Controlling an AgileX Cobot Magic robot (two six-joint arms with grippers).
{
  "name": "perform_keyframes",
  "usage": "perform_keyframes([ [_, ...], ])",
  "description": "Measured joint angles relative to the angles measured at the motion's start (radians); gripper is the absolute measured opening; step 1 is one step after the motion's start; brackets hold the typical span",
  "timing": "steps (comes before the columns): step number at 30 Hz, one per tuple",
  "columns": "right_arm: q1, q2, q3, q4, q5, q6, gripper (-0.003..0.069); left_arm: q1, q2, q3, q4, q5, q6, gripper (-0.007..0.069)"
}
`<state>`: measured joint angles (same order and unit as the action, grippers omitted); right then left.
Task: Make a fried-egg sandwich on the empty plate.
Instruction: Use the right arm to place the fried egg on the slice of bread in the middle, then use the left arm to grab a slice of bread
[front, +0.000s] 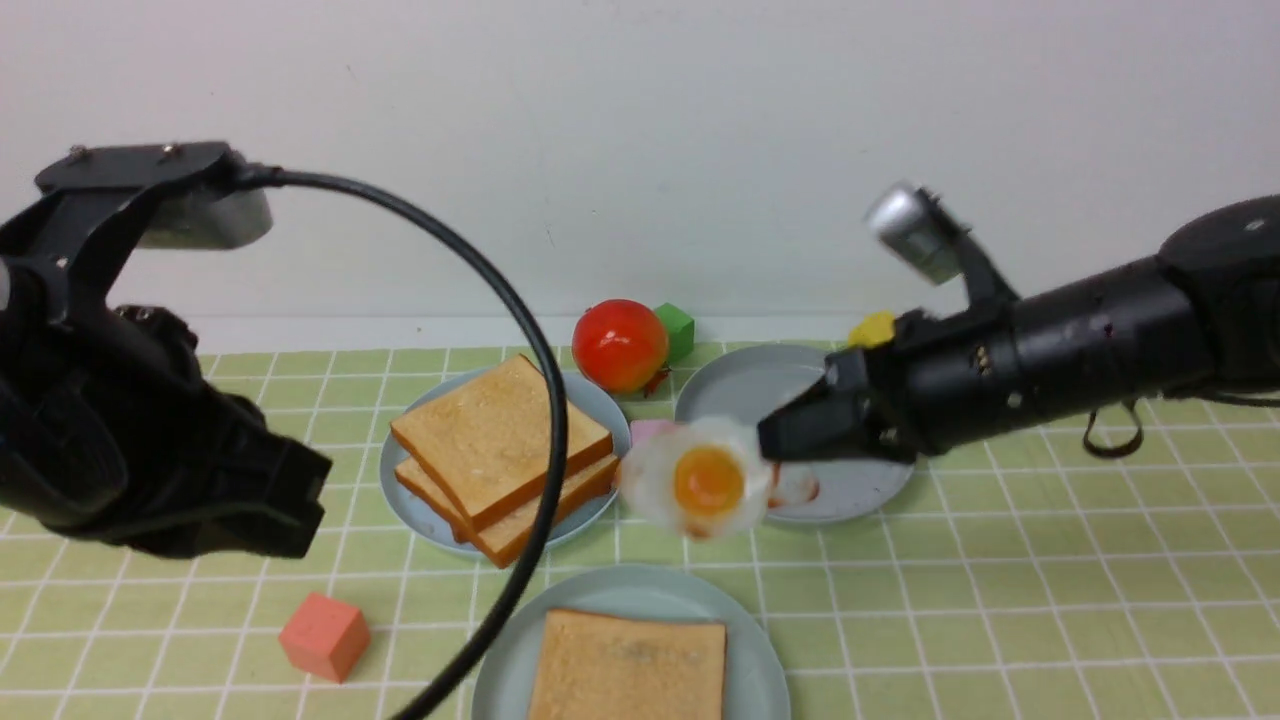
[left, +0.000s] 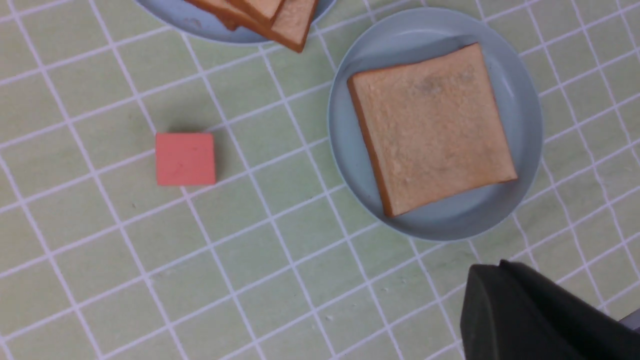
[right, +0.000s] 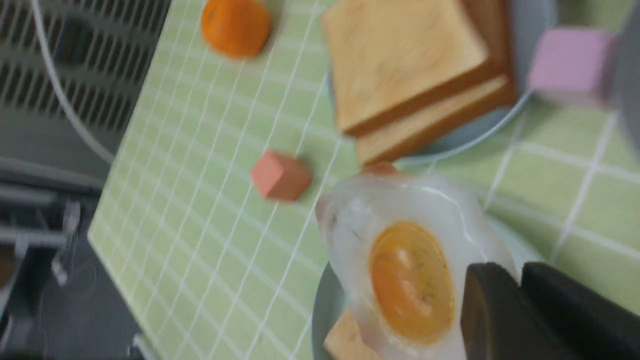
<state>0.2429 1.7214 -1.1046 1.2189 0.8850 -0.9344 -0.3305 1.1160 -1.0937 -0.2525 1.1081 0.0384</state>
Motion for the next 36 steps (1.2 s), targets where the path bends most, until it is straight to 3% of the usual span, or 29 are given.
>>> perform_keyframes([
  [5,0.121,0.007,0.116,0.070,-0.098,-0.068,0.0073,0.000,-0.011,0.050,0.007,-0.017,-0.005,-0.0002],
  [15,0.204,0.056,0.132,0.103,-0.166,-0.109,0.0083,0.000,-0.011,0.052,0.008,-0.038,-0.006,-0.0001],
  [21,0.204,0.066,0.131,0.048,-0.174,-0.111,0.0230,0.000,-0.010,0.052,0.012,-0.044,-0.006,0.0003],
  [27,0.171,0.027,0.077,-0.129,-0.135,-0.069,0.0428,0.000,0.018,0.056,0.032,-0.069,-0.006,0.0007],
  [30,0.138,-0.019,0.020,-0.233,-0.098,0.014,0.0468,0.000,0.042,0.058,0.057,-0.107,-0.022,0.0010],
  [33,0.094,-0.117,-0.114,-0.453,-0.004,0.206,0.0492,0.000,0.117,0.058,0.113,-0.214,-0.102,0.0018],
  [36,0.089,-0.176,-0.189,-0.578,0.051,0.322,0.0493,0.000,0.169,0.058,0.144,-0.294,-0.170,0.0018],
])
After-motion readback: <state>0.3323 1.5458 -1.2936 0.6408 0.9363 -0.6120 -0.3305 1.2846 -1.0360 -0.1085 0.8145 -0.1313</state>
